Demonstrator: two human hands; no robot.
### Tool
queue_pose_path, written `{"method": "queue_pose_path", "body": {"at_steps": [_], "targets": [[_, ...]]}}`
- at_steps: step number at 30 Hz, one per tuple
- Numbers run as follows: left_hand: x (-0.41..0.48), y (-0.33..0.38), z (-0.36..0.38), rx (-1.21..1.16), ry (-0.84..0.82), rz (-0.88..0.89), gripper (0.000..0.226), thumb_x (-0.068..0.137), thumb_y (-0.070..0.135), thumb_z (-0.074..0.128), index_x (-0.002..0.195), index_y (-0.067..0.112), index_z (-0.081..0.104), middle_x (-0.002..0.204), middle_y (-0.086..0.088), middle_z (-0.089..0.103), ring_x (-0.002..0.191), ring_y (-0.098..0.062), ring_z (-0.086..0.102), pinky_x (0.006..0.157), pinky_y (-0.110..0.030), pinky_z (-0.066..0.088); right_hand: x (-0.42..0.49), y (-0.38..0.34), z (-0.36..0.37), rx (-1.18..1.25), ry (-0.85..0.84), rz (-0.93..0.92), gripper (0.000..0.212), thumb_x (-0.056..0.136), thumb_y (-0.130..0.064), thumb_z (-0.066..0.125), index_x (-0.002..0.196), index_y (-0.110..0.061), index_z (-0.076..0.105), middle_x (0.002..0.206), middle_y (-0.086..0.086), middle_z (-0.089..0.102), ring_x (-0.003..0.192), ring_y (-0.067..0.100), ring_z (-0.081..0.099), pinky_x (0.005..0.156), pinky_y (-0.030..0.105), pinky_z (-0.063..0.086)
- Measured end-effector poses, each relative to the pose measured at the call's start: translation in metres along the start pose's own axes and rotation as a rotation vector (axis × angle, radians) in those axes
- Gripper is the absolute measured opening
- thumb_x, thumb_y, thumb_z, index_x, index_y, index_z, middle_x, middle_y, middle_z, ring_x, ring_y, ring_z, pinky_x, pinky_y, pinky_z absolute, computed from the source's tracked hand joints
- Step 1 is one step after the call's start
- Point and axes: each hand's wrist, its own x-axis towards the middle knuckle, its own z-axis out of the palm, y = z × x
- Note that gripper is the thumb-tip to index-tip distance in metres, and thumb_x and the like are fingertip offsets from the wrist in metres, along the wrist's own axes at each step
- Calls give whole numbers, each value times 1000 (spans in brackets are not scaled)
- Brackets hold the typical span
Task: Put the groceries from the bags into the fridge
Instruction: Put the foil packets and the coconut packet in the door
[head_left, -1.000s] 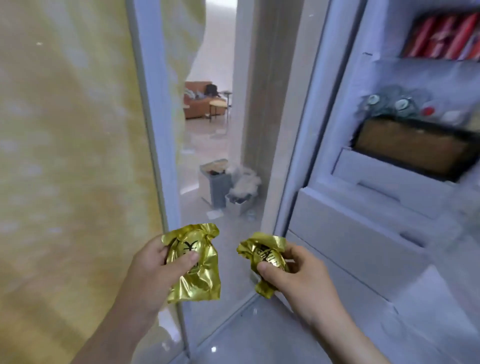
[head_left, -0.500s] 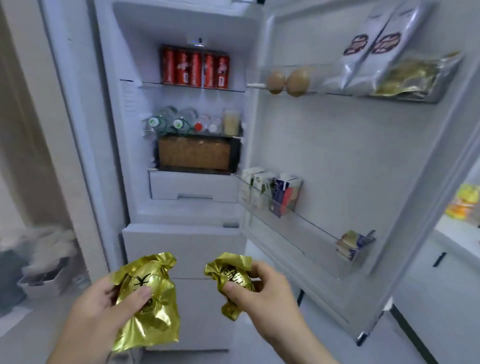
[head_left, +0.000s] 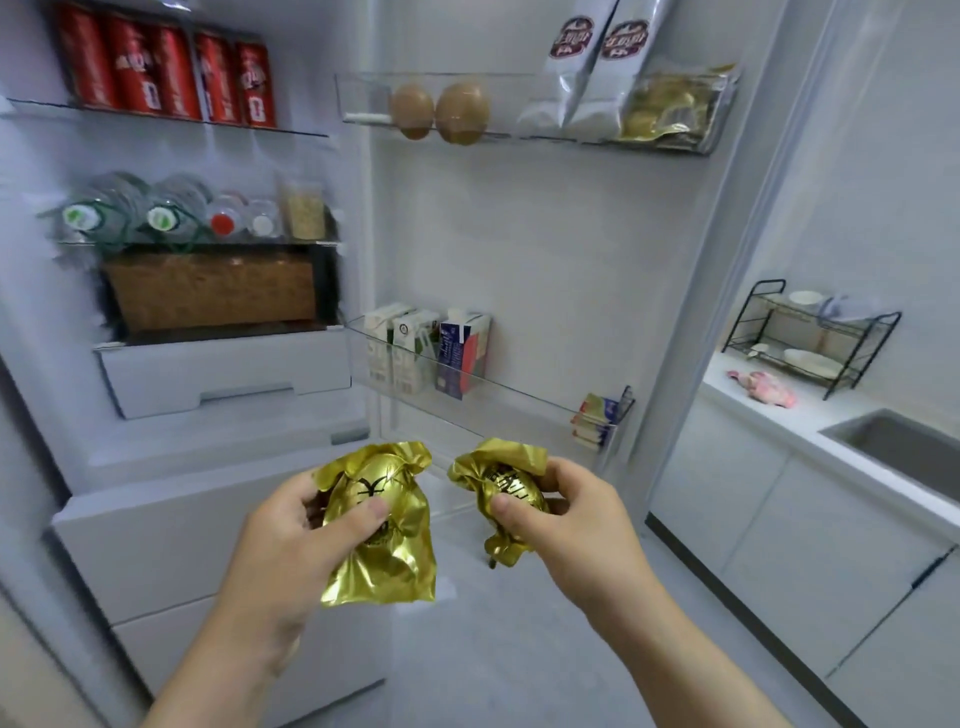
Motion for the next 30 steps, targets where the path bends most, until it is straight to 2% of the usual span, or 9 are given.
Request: {"method": "queue_pose_path", "body": {"at_steps": [5,10,13,16,20,23,25,27,30], "targets": [[23,2,15,-18,-62,2,53,41,39,81,89,18,73,89,-12,75,82,-31,72,74,-45,57,14,-2,-12,5,52,-32,29,77,-19,81,99,-34,68,90,-19,73,83,2,69,70,18,55],[55,3,32,31,-87,27,61,41,39,82,95,13,70,90,-12,75,82,-30,72,73,-44,57,48,-3,-18,68,95,-37,35,74,-21,83,102,-32,65,94,-11,74,84,3,70,74,25,59],[79,8,39,82,-103,60,65,41,40,82,98,12,69,92,-12,74,84,-29,72,73,-43,57,73,-8,-21,95,106,-75,28,75,-22,82,96,-32,67,88,-15,75,81,1,71,69,21,57],[103,15,44,116,-105,93,57,46,32,85,97,13,69,90,-9,75,83,-29,72,72,-40,56,96,-16,-23,96,94,-115,24,76,-21,81,95,-32,69,85,-18,74,77,0,70,61,15,53],[132,25,50,117,-114,166,57,49,32,84,100,13,69,91,-9,75,83,-26,73,71,-40,58,121,-29,-32,8,109,-162,27,74,-29,79,100,-28,74,84,-15,75,76,4,71,68,25,57],[153,33,55,139,-150,204,53,52,14,90,101,14,69,89,-6,75,79,-20,72,60,-29,57,140,-38,-39,-86,94,-142,24,75,-33,78,99,-33,75,80,-15,74,74,7,71,71,31,60],[169,39,59,160,-154,250,48,55,20,83,100,14,68,86,-3,75,77,-15,72,57,-24,55,152,-41,-40,-129,90,-125,22,75,-32,79,97,-33,75,82,-12,75,74,8,71,75,36,61],[185,45,61,187,-150,292,44,55,27,77,98,19,69,87,1,76,78,-13,72,59,-23,56,161,-44,-40,-175,113,-111,26,74,-34,80,98,-34,72,86,-10,74,75,9,71,77,35,61],[211,53,65,200,-181,326,46,55,28,88,96,23,69,89,1,76,81,-16,73,65,-30,59,170,-46,-41,-266,165,-64,40,72,-41,81,109,-33,67,92,-14,70,74,3,69,75,27,60]]}}
